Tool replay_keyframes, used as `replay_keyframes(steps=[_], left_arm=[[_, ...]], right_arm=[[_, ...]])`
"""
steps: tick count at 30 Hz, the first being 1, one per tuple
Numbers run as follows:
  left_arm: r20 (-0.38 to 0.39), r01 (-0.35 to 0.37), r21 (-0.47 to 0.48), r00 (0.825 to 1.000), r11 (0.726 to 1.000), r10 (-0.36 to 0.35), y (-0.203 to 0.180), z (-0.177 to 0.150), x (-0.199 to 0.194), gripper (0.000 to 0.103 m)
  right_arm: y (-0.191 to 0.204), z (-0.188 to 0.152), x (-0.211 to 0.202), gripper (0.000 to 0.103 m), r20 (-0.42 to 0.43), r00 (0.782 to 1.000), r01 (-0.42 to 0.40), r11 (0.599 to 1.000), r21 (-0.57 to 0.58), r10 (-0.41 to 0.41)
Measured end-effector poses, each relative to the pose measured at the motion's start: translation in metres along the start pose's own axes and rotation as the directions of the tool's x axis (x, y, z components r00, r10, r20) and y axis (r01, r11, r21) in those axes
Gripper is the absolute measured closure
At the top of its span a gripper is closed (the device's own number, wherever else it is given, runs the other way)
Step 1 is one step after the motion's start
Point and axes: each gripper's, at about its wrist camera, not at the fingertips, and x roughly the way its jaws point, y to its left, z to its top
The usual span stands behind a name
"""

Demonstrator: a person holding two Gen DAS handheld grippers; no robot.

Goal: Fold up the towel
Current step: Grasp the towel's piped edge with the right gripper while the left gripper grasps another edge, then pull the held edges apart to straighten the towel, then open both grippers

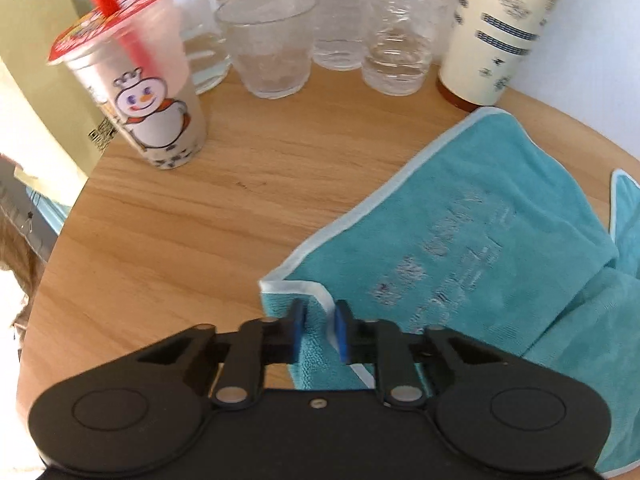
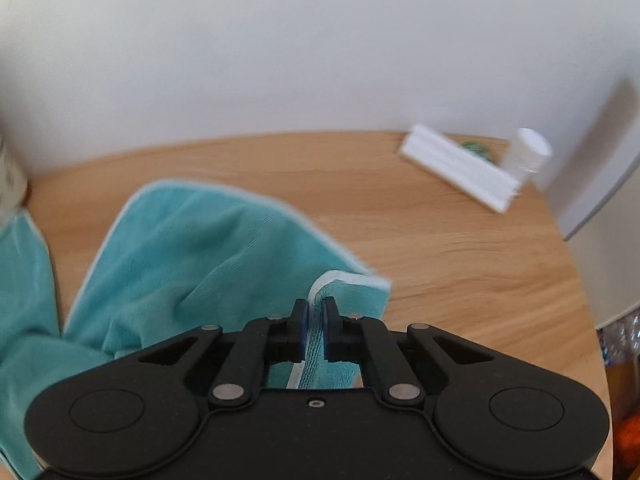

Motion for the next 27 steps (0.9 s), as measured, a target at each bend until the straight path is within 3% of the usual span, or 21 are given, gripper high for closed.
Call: replay_keyframes(steps=[4,8,16,23,27], left_arm=[[0.025,0.011,-0.043,1.0,0.999,-0.01,0.01,0.002,-0.006,0.094],[0.078,-0.002,-0.077,0.997,0.997,0.008,0.02,0.0,-0.018,0.094],[0.026,-0.029,-0.075,0.999,0.997,0.031,0.043,-0.023,-0.019,0.095],[-0.04,-0.035,-0.038,0.999,0.999,0.033,0.05,-0.052,-0.028,0.095],[-0.051,-0.043,0.011,0.998,0.999,0.043,0.047,-0.064,-0.029,0.093]], right_arm=[[-0.041,0.006,-0.033,0.096,0.09,0.996,0.006,0.99,0.143,-0.019],[-0.087,-0.013,-0.062,0.097,0.131,0.989,0.033,0.967,0.254,-0.068],[-0.145,-0.088,-0.059,0.096,-0.002,0.99,0.134,0.91,0.392,-0.144],[-0.146,-0.134,-0.055,0.095,-0.102,0.975,0.22,0.898,0.381,-0.196],[-0.135,-0.143,-0.042,0.094,-0.144,0.96,0.272,0.922,0.276,-0.241]])
